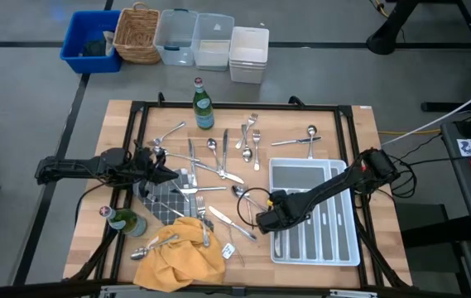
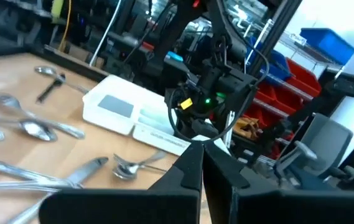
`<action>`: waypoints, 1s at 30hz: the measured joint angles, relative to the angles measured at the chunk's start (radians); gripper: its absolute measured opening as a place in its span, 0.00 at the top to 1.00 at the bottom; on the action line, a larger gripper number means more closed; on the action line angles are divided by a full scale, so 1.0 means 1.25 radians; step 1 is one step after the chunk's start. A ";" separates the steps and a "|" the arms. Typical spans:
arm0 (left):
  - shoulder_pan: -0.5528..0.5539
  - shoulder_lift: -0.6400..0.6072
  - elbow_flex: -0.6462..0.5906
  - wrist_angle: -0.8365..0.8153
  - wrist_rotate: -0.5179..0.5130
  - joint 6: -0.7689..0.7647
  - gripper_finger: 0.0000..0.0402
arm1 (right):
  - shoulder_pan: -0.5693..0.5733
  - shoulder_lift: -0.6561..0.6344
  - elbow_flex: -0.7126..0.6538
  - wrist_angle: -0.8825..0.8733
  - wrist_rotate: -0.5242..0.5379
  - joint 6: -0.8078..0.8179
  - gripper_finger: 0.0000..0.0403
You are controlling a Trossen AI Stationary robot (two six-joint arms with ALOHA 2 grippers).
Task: Sort silverware
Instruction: Put the silver spoon into the white utensil tray
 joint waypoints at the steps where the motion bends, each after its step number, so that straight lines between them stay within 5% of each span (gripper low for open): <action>1: 0.000 0.000 0.000 0.000 0.000 -0.013 1.00 | 0.000 0.000 0.000 0.000 -0.001 0.000 0.67; 14: 0.000 0.013 0.116 -0.061 -0.013 0.018 1.00 | -0.008 -0.014 0.094 -0.070 0.009 -0.093 0.68; 27: 0.000 0.186 0.275 -0.099 -0.072 0.011 1.00 | -0.081 -0.015 0.294 -0.324 0.159 -0.306 0.68; 30: 0.000 0.248 0.325 -0.189 -0.072 0.026 1.00 | -0.098 -0.015 0.337 -0.346 0.180 -0.408 0.68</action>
